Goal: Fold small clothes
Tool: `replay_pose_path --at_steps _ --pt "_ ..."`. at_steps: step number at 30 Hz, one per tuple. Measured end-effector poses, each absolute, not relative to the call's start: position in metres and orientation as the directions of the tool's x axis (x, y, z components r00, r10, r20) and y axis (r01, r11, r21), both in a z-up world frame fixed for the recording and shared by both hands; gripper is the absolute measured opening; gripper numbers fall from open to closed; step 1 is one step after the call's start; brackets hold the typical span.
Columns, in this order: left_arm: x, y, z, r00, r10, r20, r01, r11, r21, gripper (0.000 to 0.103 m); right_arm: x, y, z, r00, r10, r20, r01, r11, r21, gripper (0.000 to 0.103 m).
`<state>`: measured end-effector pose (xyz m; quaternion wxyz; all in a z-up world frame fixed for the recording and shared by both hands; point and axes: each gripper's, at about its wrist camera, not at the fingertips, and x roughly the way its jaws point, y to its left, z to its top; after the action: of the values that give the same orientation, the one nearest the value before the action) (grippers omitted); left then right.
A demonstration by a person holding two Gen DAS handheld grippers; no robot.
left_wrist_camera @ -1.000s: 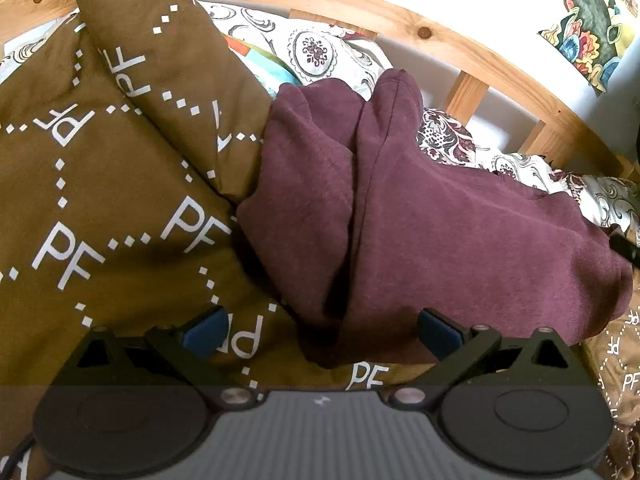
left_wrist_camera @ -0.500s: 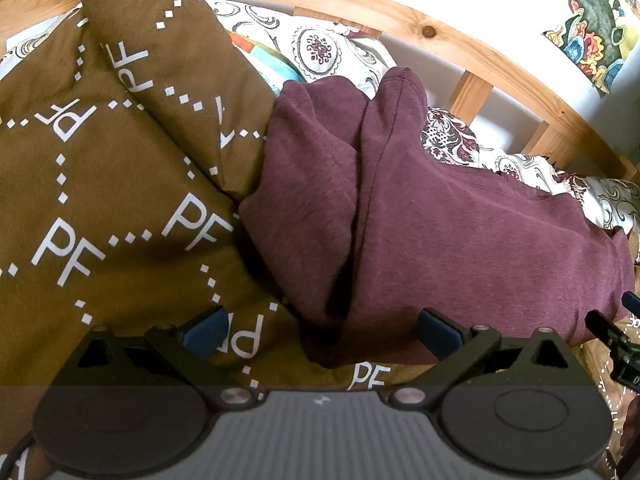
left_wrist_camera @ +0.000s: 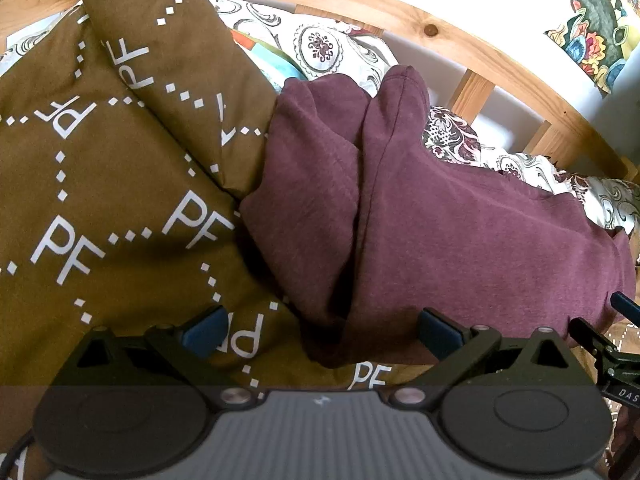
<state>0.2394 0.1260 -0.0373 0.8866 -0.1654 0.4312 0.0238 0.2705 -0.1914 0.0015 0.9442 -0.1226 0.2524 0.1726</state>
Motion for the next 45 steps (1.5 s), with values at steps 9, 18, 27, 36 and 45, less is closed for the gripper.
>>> replay_pose_path --at_steps 9,18,27,36,45 --pt "0.240 0.127 -0.038 0.625 -0.101 -0.774 -0.185 0.944 -0.273 0.102 0.277 -0.178 0.003 0.809 0.292 -0.511 -0.403 0.908 -0.119 0.102" --pt "0.241 0.124 -0.041 0.621 -0.093 -0.778 -0.180 0.949 -0.257 0.103 0.306 -0.151 -0.016 0.762 0.219 -0.609 -0.387 0.908 -0.159 0.103" --pt "0.243 0.121 -0.044 0.618 -0.075 -0.782 -0.174 0.958 -0.230 0.102 0.308 -0.153 -0.026 0.767 0.219 -0.603 -0.382 0.911 -0.156 0.102" --pt "0.245 0.121 -0.045 0.616 -0.074 -0.785 -0.168 0.960 -0.223 0.102 0.307 -0.155 -0.028 0.767 0.218 -0.604 -0.375 0.915 -0.146 0.102" --pt "0.245 0.121 -0.045 0.615 -0.074 -0.785 -0.168 0.961 -0.222 0.102 0.307 -0.155 -0.028 0.767 0.217 -0.604 -0.372 0.917 -0.142 0.102"
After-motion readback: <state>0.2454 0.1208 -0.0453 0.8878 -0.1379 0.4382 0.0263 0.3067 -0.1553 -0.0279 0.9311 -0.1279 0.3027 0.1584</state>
